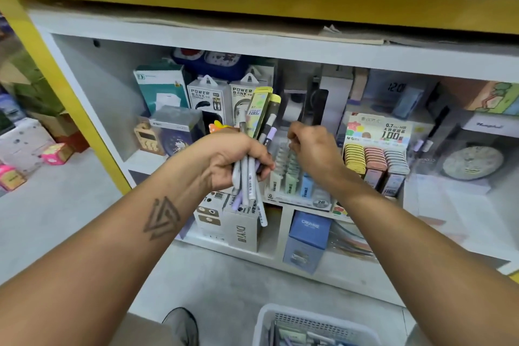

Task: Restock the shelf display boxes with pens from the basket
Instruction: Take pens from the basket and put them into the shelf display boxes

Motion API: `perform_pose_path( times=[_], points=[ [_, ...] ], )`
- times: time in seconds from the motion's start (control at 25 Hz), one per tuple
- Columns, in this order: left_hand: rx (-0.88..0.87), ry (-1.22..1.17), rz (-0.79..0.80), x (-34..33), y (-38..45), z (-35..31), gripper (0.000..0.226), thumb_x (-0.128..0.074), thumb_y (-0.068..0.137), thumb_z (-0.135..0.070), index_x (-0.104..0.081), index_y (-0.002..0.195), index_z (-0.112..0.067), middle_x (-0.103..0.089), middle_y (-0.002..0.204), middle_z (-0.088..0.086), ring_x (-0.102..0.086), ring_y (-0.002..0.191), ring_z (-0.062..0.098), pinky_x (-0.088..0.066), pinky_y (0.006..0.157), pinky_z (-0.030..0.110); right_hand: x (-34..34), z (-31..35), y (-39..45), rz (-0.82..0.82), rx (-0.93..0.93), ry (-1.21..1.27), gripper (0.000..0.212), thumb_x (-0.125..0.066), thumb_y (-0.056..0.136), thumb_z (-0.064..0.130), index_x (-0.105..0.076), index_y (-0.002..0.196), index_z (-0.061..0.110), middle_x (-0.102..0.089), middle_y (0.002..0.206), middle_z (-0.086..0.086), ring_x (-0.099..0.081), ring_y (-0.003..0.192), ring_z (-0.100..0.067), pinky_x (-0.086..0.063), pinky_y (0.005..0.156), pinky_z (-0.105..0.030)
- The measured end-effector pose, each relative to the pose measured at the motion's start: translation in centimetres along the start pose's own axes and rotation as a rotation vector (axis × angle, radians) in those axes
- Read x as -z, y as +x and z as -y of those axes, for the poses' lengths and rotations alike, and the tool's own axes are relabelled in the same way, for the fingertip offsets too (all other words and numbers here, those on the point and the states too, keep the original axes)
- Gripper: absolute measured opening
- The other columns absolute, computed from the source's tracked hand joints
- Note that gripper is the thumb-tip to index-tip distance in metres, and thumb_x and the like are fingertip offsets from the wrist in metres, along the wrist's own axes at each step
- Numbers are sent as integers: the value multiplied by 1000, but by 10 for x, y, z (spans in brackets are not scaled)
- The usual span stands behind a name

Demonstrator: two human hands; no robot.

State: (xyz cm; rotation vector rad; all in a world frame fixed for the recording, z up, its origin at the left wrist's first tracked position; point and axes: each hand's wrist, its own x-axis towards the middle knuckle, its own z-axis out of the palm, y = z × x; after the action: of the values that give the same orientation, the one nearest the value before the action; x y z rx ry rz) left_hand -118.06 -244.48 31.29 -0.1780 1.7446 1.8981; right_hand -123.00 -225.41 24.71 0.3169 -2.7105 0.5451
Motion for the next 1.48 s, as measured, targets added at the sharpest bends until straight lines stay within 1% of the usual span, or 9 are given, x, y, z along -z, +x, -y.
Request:
perform_pose_path(
  times=[0.12,0.28,0.36,0.48,0.56,0.64,0.96,1.16,1.48],
  points=[
    [15,-5,0,1,0,1,32,-56,80,19,-64,53,4,-62,65,20,-63,52,23,-58,53,27,1,-1,1,47,-7,46,11,-58,95,7,-66,100,14,-68,92,-11,-65,85,-31,-57,77,-44],
    [28,-31,16,-1,0,3,37,-55,81,18,-66,49,3,-63,65,19,-63,57,23,-59,59,28,1,8,0,218,8,-80,50,-52,86,-8,-68,126,18,-67,125,-9,-63,112,-30,-53,96,-44],
    [29,-44,24,-4,0,2,36,-53,83,16,-66,51,5,-63,65,20,-63,57,23,-58,58,27,10,13,-2,176,55,-64,55,-52,86,-8,-63,131,20,-64,130,-7,-60,116,-27,-52,98,-43],
    [32,-81,32,-13,-1,-2,19,-53,85,15,-61,69,9,-64,65,20,-63,56,23,-58,58,27,39,17,-14,135,-153,440,40,-51,88,-6,-67,116,17,-74,108,-8,-68,89,-18,-55,76,-34],
    [26,-90,52,-26,-1,-4,10,-52,85,15,-58,81,8,-64,69,19,-61,62,24,-59,61,28,65,15,-36,347,-312,885,27,-58,86,-5,-64,107,11,-77,92,-13,-64,62,-18,-47,52,-27],
    [30,-107,84,-42,-1,-3,10,-50,87,14,-57,85,7,-66,71,18,-61,64,23,-59,63,29,82,10,-61,569,-329,1078,32,-70,84,0,-61,113,5,-75,98,-19,-62,62,-20,-42,48,-24],
    [66,-133,204,-103,5,5,15,-49,89,12,-62,81,10,-61,85,21,-62,80,27,-56,79,34,101,-15,-109,381,-359,1028,43,-78,80,-4,-54,116,1,-70,90,-28,-60,59,-21,-48,55,-30],
    [54,-177,153,-117,13,10,11,-51,88,14,-58,83,7,-60,80,19,-62,66,22,-59,64,28,109,-31,-126,467,-324,921,57,-74,79,-8,-51,126,16,-72,76,-12,-63,59,-19,-52,54,-27],
    [73,-110,231,-132,21,21,9,-58,78,15,-61,84,9,-68,75,20,-69,65,25,-61,64,30,127,-58,-152,713,-262,753,71,-69,82,-10,-43,143,16,-67,82,-19,-66,67,-28,-56,61,-33]
  ],
)
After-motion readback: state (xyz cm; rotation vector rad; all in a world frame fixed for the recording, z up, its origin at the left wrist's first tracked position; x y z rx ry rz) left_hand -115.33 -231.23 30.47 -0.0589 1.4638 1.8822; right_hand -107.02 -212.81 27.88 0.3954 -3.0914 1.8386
